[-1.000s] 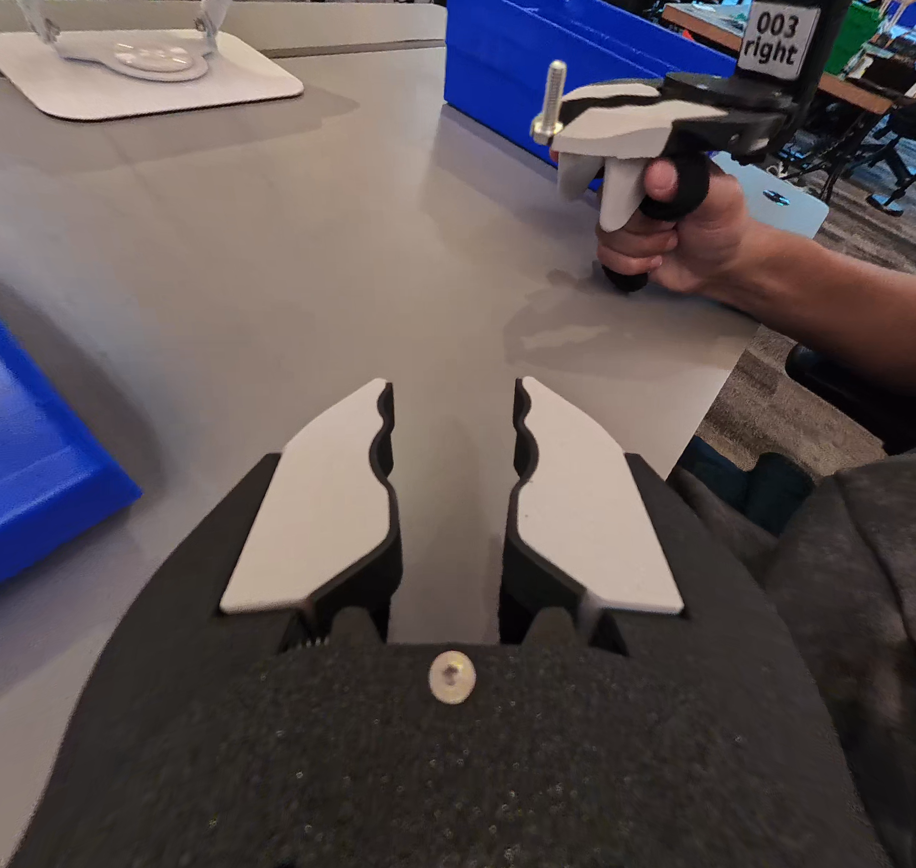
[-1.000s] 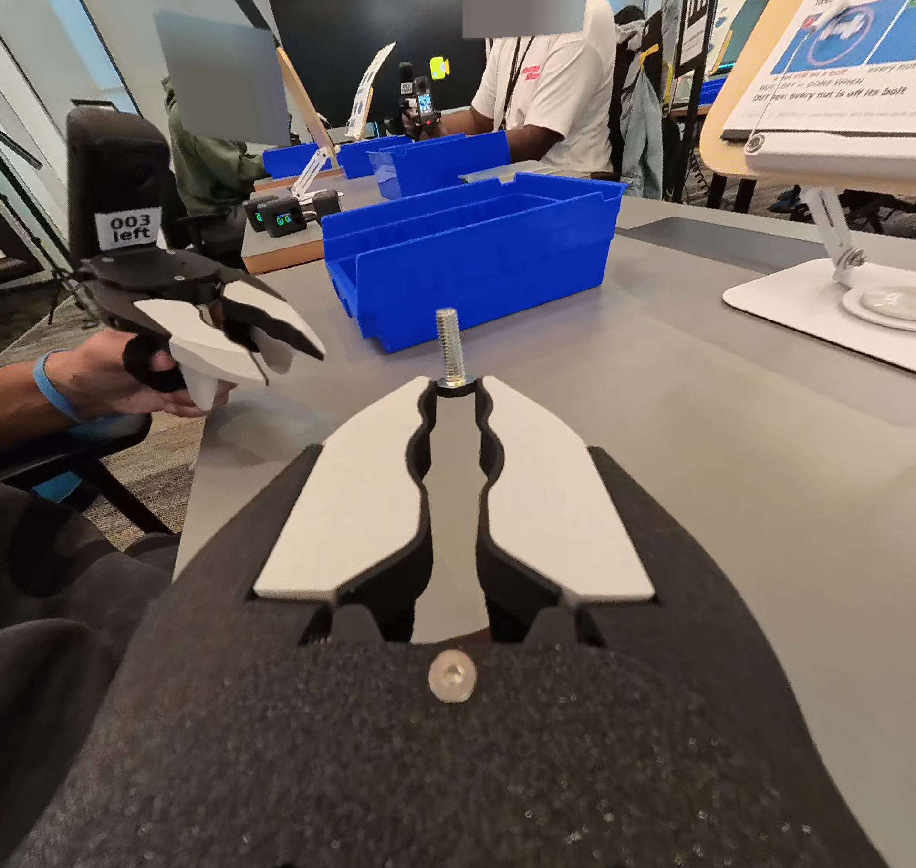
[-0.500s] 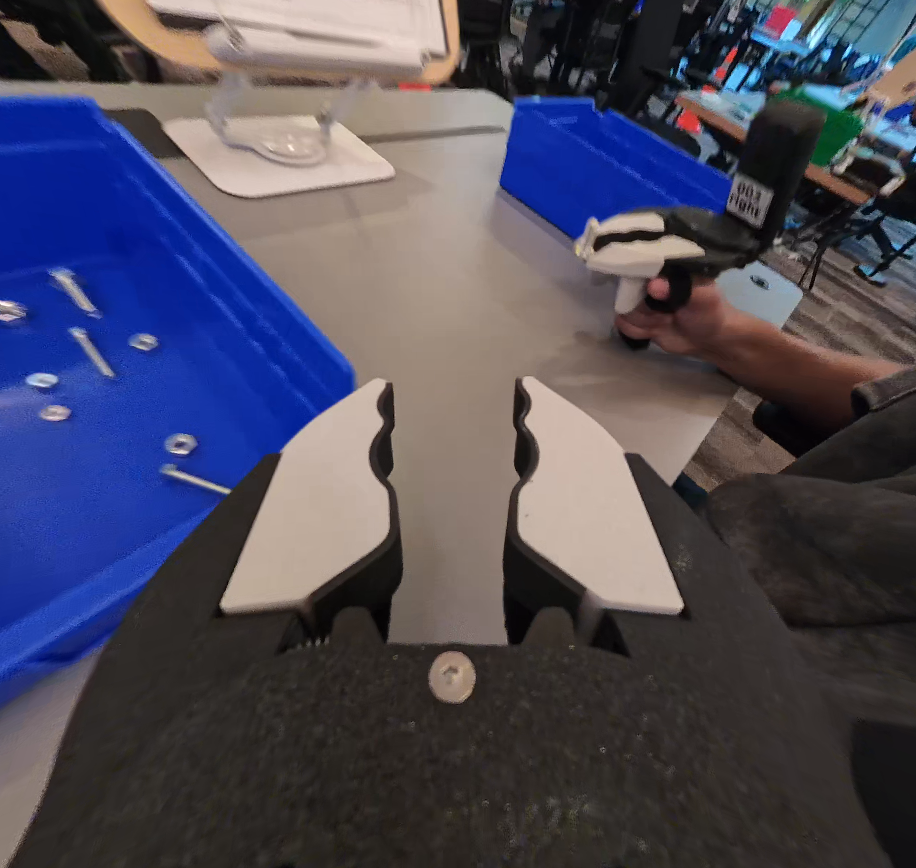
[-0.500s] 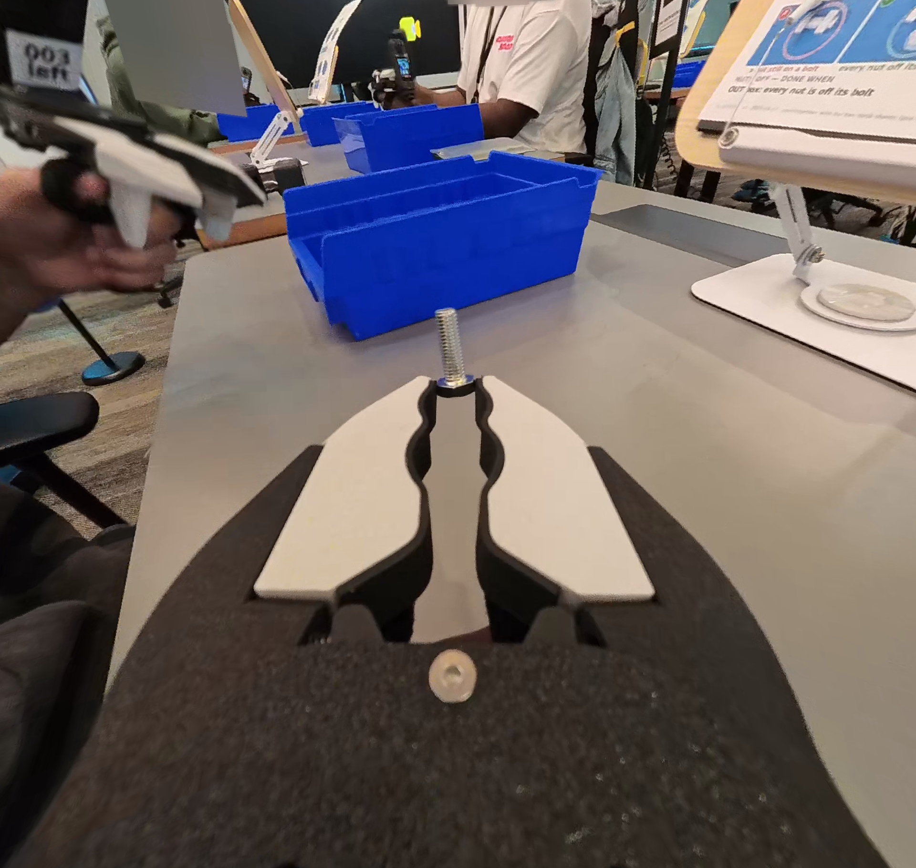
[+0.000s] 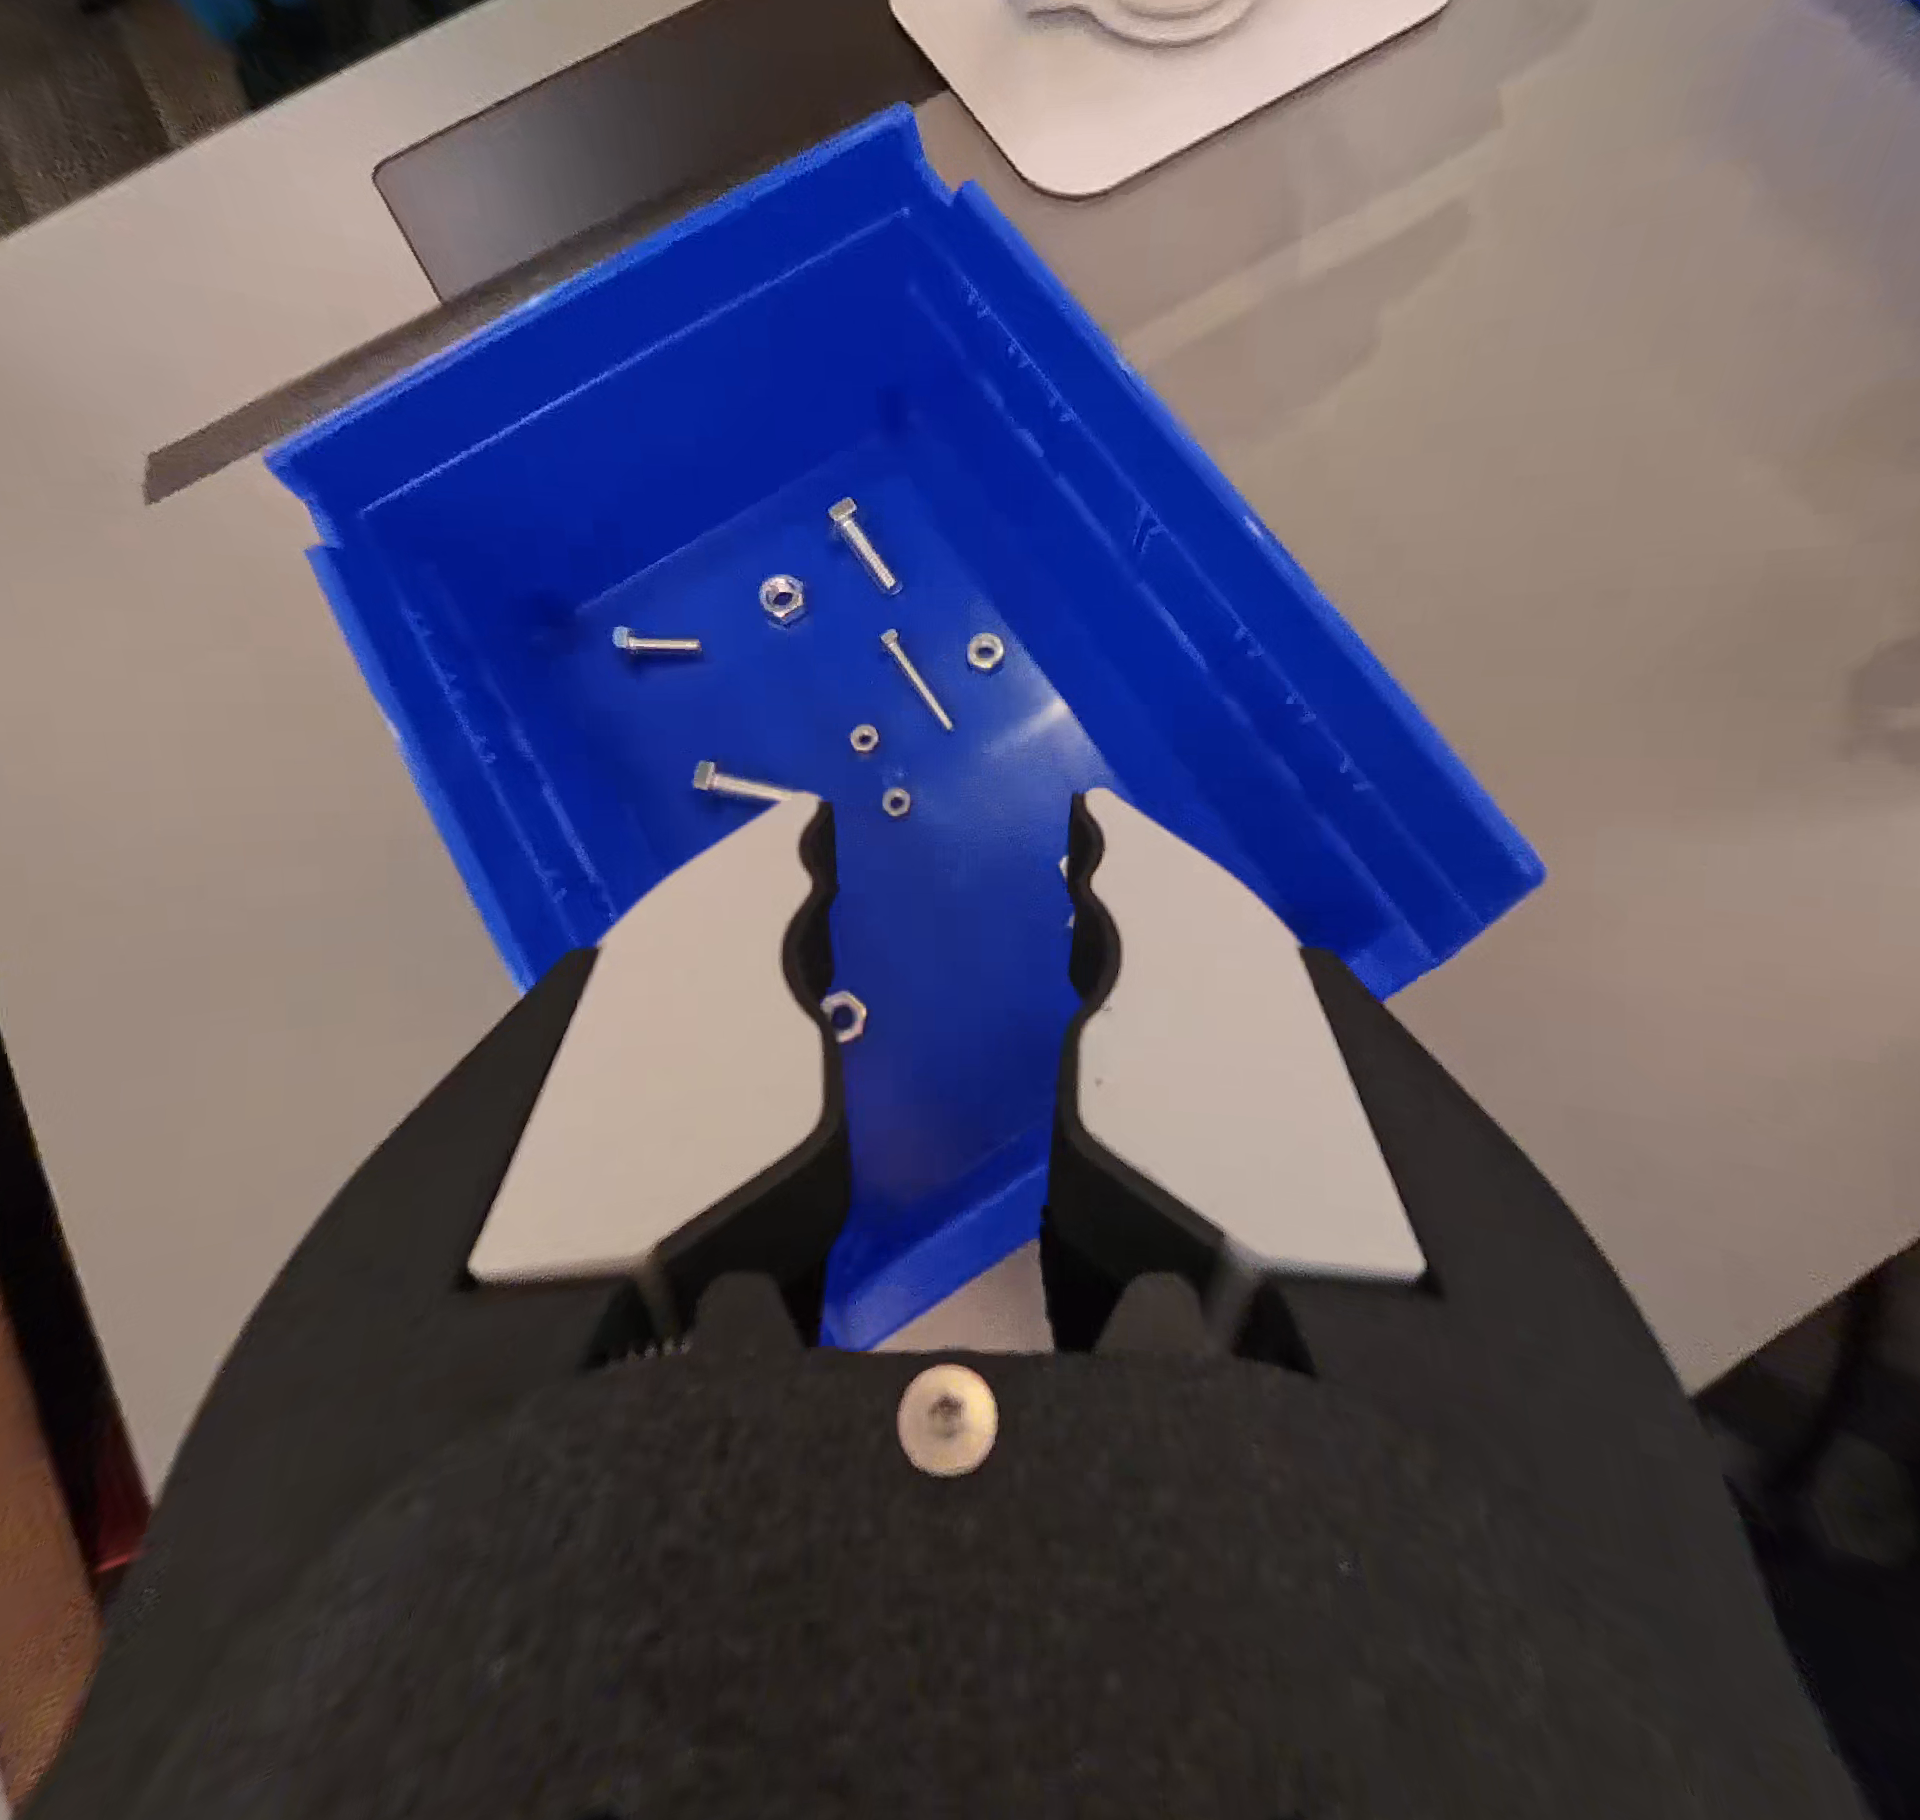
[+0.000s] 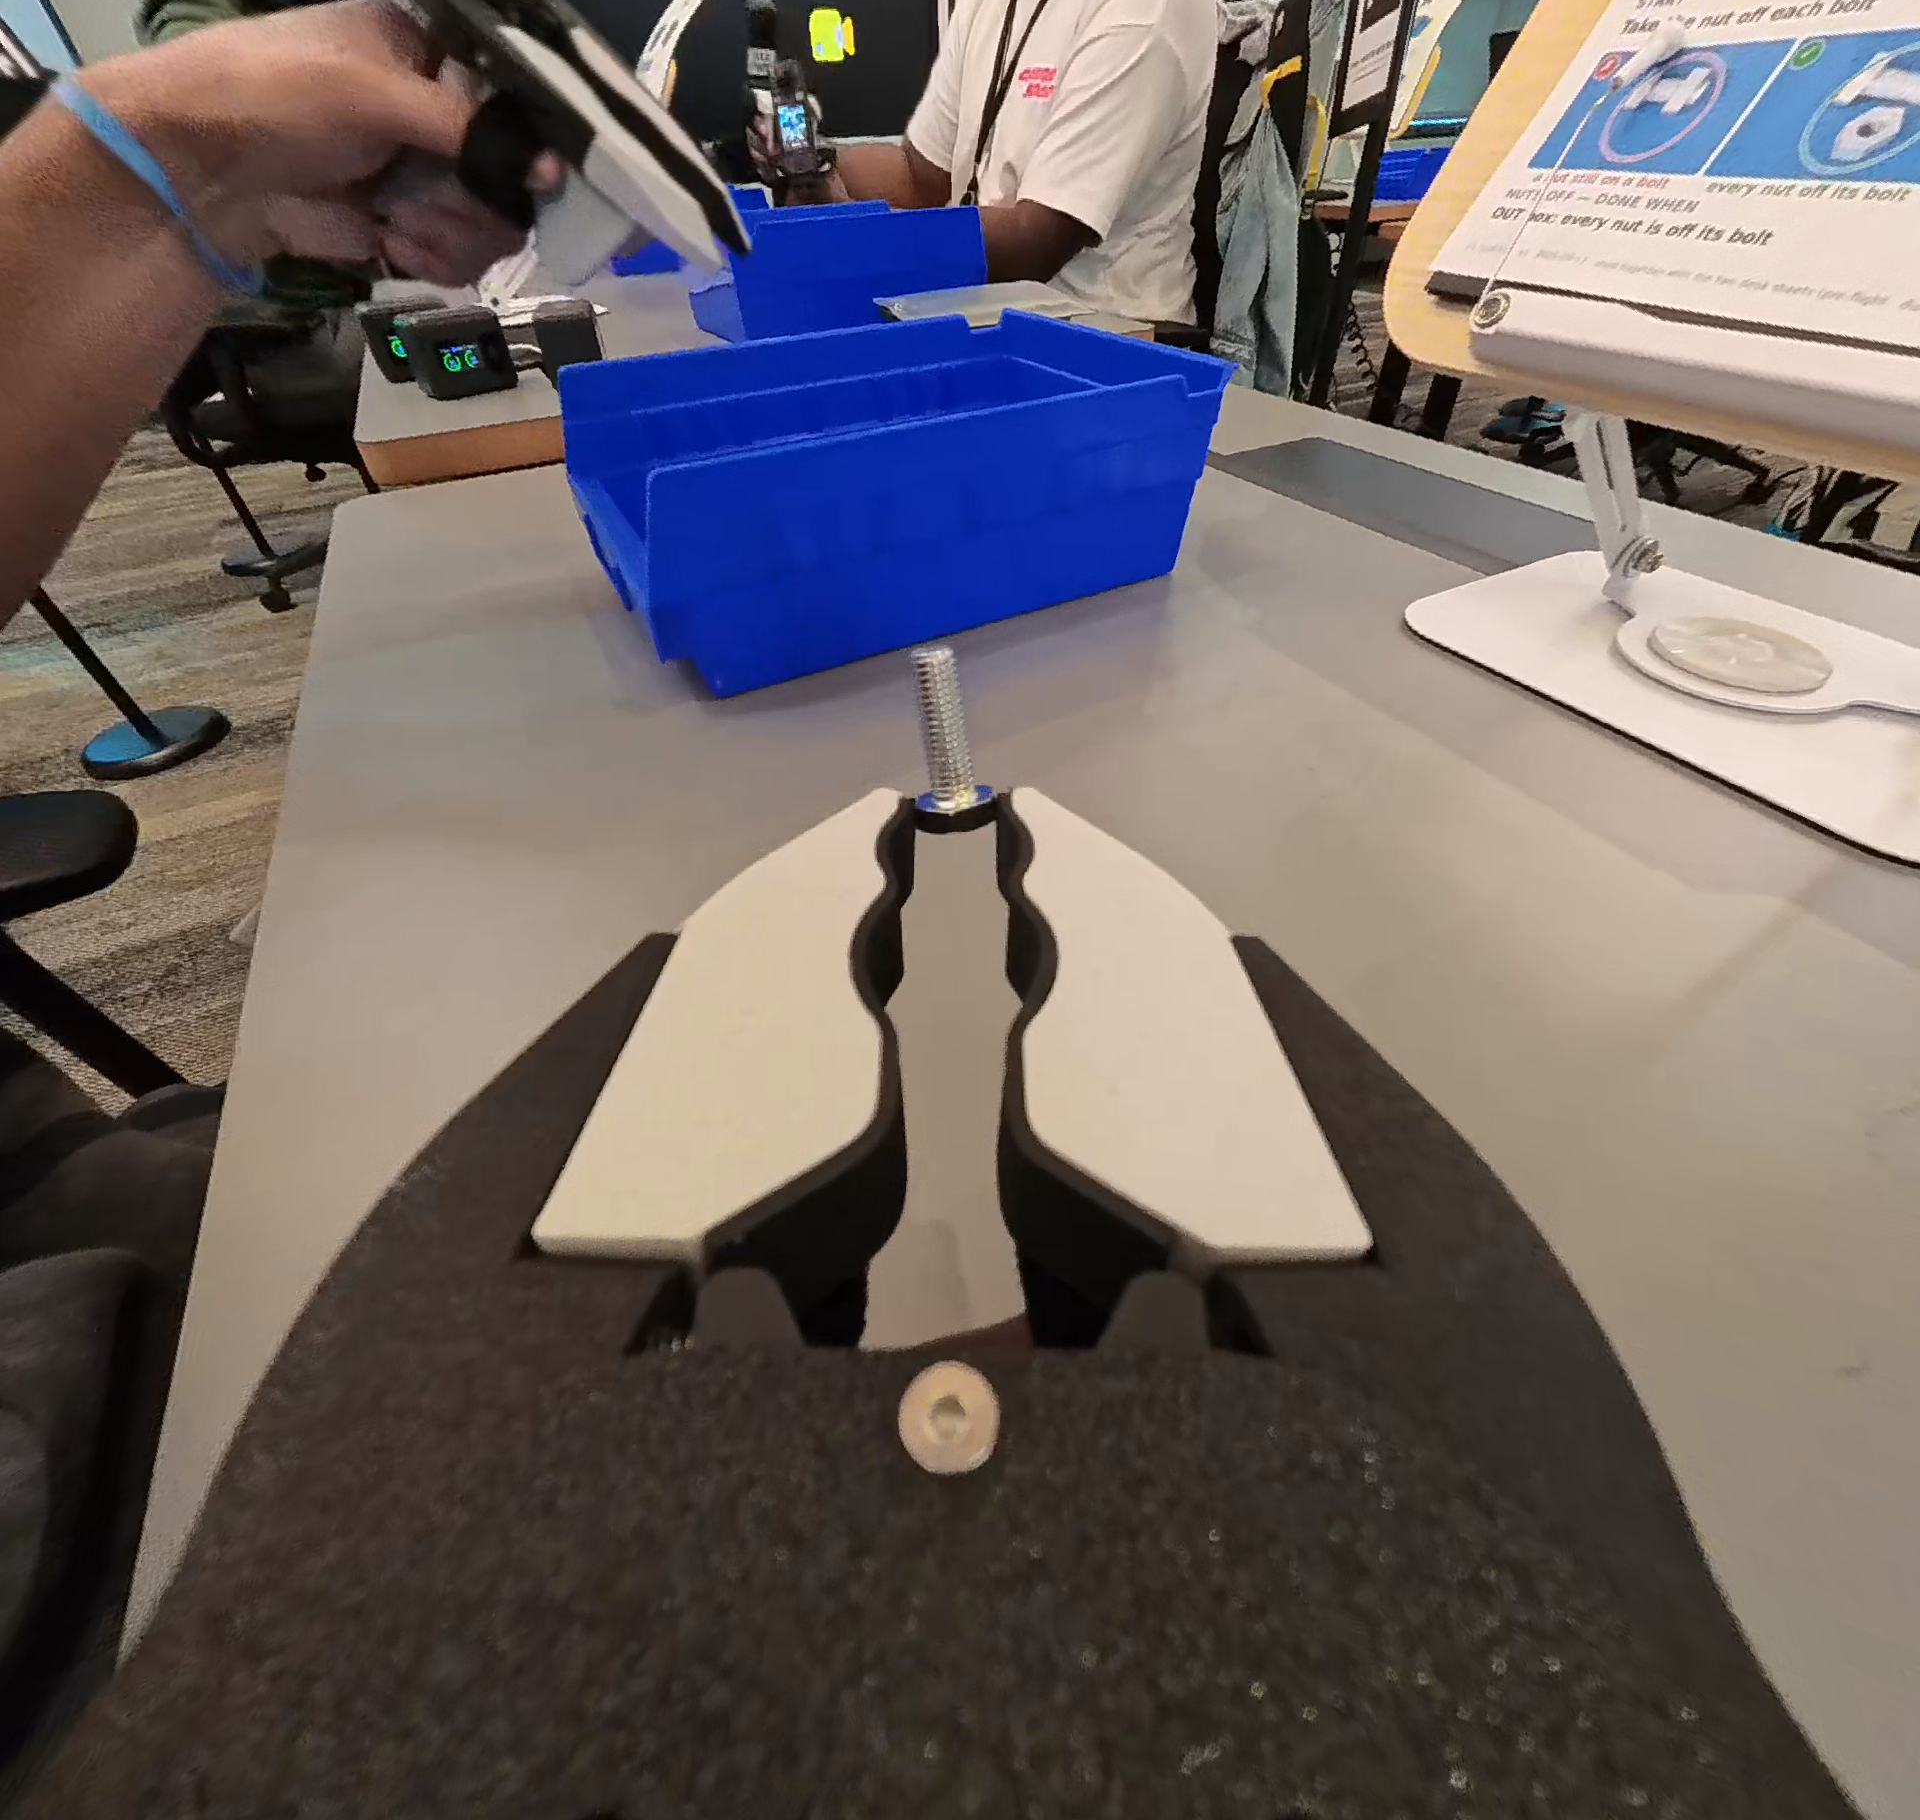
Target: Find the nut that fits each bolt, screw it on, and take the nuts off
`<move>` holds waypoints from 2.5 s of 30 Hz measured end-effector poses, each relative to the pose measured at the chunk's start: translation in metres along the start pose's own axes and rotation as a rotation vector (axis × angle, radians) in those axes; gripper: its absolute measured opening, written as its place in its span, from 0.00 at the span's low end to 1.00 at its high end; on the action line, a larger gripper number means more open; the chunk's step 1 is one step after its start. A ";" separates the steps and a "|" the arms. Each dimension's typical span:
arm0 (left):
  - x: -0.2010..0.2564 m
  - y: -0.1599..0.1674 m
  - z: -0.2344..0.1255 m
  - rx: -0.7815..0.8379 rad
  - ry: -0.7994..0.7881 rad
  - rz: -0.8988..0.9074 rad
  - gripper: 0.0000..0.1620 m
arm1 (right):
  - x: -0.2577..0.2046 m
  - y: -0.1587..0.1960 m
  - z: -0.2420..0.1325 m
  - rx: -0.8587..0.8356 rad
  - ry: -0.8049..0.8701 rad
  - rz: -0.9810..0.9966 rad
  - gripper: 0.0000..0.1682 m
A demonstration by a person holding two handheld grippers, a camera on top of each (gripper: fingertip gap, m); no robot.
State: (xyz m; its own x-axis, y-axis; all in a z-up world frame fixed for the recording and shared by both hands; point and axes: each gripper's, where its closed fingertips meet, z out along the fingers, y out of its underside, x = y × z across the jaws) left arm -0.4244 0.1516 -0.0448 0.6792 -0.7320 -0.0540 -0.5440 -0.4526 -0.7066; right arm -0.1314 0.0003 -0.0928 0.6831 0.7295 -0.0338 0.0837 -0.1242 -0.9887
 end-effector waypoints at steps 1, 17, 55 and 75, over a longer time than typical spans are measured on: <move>-0.003 -0.003 0.003 -0.022 0.011 0.005 0.26 | -0.001 0.000 0.000 0.002 -0.002 -0.001 0.09; -0.013 -0.005 0.071 -0.406 0.008 0.243 0.26 | -0.002 0.001 -0.001 0.002 0.001 -0.015 0.09; 0.012 0.038 0.166 -0.653 0.456 0.776 0.25 | 0.002 0.012 0.004 -0.042 0.000 -0.016 0.09; 0.051 -0.022 0.076 -0.277 0.525 0.447 0.08 | 0.004 0.006 0.006 -0.031 -0.012 -0.008 0.09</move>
State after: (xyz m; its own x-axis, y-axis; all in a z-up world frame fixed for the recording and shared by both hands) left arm -0.3404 0.1632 -0.0857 0.0766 -0.9922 0.0986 -0.8648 -0.1154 -0.4887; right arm -0.1331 0.0066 -0.1000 0.6736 0.7386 -0.0278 0.1118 -0.1390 -0.9840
